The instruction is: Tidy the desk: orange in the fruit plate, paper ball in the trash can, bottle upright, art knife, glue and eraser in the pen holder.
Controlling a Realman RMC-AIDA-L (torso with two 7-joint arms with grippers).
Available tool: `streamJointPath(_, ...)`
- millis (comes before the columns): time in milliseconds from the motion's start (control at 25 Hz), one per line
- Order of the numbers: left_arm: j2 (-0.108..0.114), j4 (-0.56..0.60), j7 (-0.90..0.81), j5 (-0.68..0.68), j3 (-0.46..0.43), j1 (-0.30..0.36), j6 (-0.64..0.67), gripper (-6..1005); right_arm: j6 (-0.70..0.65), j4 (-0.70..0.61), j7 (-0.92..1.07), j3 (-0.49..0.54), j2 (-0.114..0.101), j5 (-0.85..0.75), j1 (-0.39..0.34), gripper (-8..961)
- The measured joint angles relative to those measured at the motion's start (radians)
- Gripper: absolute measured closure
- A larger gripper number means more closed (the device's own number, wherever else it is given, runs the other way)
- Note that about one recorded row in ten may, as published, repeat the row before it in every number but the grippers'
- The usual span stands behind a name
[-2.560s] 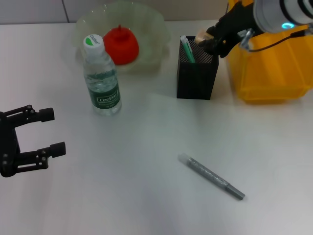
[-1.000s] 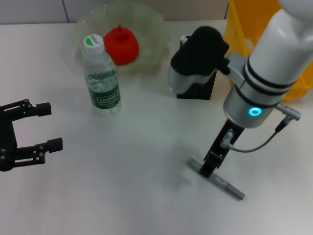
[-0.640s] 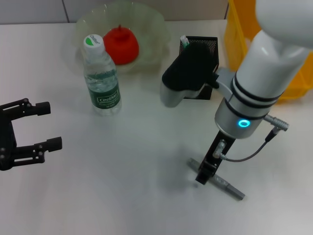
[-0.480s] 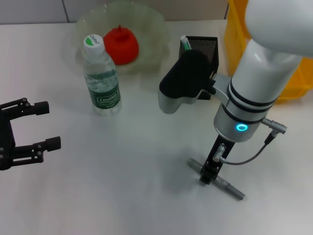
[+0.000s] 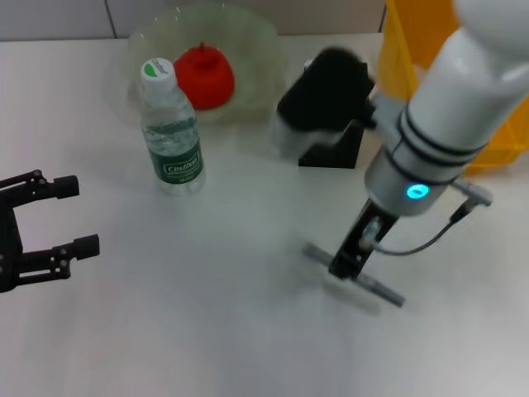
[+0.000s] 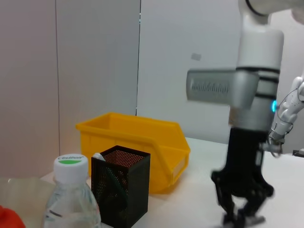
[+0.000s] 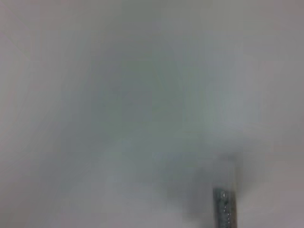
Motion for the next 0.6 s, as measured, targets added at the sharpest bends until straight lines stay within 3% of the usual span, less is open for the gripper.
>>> streamJointPath(120, 0.0, -0.003, 0.0, 0.0, 0.0, 0.002, 0.0, 191, -0.054, -0.207, -0.025, 0.109, -0.001, -0.075, -0.067, 814)
streamJointPath(200, 0.0, -0.004, 0.0, 0.0, 0.0, 0.003, 0.0, 191, -0.061, -0.257, -0.037, 0.139, 0.0, -0.084, -0.084, 815)
streamJointPath(320, -0.005, -0.005, 0.001, 0.0, -0.003, 0.001, 0.0, 191, -0.033, -0.46, -0.133, 0.293, 0.002, -0.078, -0.166, 816)
streamJointPath(600, -0.011, -0.005, -0.007, -0.003, -0.003, -0.016, -0.007, 191, 0.183, -0.508, -0.284, 0.384, 0.003, -0.006, -0.253, 819)
